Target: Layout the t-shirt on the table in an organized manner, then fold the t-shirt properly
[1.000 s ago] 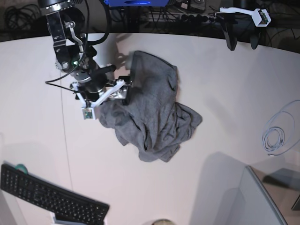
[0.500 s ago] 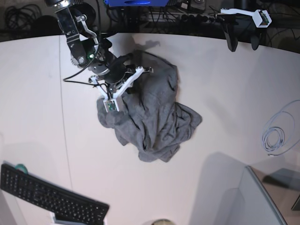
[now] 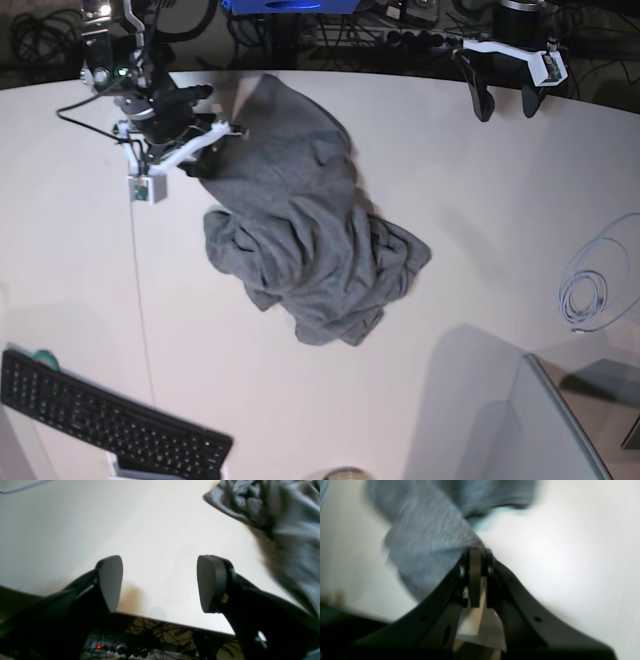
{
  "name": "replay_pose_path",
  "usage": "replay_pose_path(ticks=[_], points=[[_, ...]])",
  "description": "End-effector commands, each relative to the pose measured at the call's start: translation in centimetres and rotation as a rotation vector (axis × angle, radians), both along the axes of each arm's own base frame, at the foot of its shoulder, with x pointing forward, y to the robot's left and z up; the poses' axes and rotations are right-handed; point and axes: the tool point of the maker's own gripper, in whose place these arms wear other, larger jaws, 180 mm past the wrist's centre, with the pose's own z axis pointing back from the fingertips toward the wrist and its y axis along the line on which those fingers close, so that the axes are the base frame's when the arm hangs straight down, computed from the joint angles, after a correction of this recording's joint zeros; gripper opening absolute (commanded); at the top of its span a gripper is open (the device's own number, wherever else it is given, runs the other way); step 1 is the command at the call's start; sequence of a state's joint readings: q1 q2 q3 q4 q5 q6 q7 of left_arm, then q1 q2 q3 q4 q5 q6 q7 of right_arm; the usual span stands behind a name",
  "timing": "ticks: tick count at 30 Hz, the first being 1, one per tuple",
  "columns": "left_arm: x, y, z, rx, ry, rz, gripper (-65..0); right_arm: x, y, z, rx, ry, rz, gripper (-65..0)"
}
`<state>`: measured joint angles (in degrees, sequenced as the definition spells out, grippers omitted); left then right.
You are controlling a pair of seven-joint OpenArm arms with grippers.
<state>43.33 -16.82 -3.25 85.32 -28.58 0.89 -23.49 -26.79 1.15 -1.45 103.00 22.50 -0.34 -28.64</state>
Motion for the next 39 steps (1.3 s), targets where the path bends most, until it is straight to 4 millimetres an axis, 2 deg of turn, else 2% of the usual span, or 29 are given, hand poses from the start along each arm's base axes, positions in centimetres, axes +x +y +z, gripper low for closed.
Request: replay_pose_path(ticks=[1,5,7,10,12,13,15,18,20,24,25,27,30,32,33,36,39], points=[[0.1,-0.1,0.6,0.006,-0.023,-0.011,-20.2,-0.1,-0.9,0.7,-0.004,-0.024,-0.019,-64.5],[0.5,-0.1,0.7,0.004,-0.028,-0.012,-20.2,-1.9,-3.5,1.0,-0.042,-0.007,-0.078,-64.5],[1.5,-0.4,1.2,0.002,-0.056,-0.019,-20.2,-2.7,-5.0,1.1,-0.063,0.004,-0.115,-64.5],[2.5,-0.5,1.7,0.002,-0.082,-0.022,-20.2,-3.4,-8.7,1.0,-0.109,0.014,-0.219,-64.5],[3.8,-0.8,2.2,-0.002,-0.114,-0.029,-20.2,-3.7,-11.3,1.4,-0.141,0.007,-0.294,-64.5],[4.3,-1.4,2.0,-0.013,-0.109,-0.045,-20.2,-3.8,-12.3,1.6,-0.155,0.004,-0.318,-64.5],[5.6,-3.2,1.4,-0.046,-0.080,-0.089,-20.2,-2.9,-13.1,2.1,-0.164,-0.021,-0.331,-64.5],[8.3,-6.4,0.9,-0.095,-0.048,-0.164,-21.6,-2.6,-12.8,2.2,-0.159,-0.028,-0.324,-64.5],[10.2,-9.0,0.8,-0.129,-0.033,-0.220,-28.8,-2.1,-12.3,2.3,-0.152,-0.038,-0.316,-64.5],[13.6,-14.0,1.4,-0.169,-0.018,-0.351,-59.4,-1.9,-11.7,2.3,-0.145,-0.038,-0.299,-64.5],[14.0,-14.7,1.3,-0.170,-0.006,-0.373,-64.8,-1.9,-11.7,2.3,-0.145,-0.039,-0.298,-64.5],[14.5,-15.7,1.2,-0.176,0.017,-0.400,-65.0,-1.8,-11.6,2.3,-0.144,-0.039,-0.296,-64.5],[14.9,-15.7,1.1,-0.190,0.041,-0.381,-65.0,-1.9,-11.7,2.3,-0.146,-0.037,-0.299,-64.5],[14.3,-15.7,1.1,-0.198,0.057,-0.375,-65.0,-1.9,-11.9,2.3,-0.149,-0.038,-0.301,-64.7],[13.8,-15.5,1.0,-0.195,0.068,-0.376,-62.9,-1.9,-12.1,2.3,-0.157,-0.039,-0.296,-64.7],[12.6,-15.6,0.8,-0.197,0.091,-0.382,-50.2,-1.8,-12.4,2.4,-0.170,-0.041,-0.280,-64.8],[11.2,-15.1,-1.0,-0.193,0.144,-0.368,-33.2,-1.8,-12.5,2.4,-0.172,-0.041,-0.284,-64.8]])
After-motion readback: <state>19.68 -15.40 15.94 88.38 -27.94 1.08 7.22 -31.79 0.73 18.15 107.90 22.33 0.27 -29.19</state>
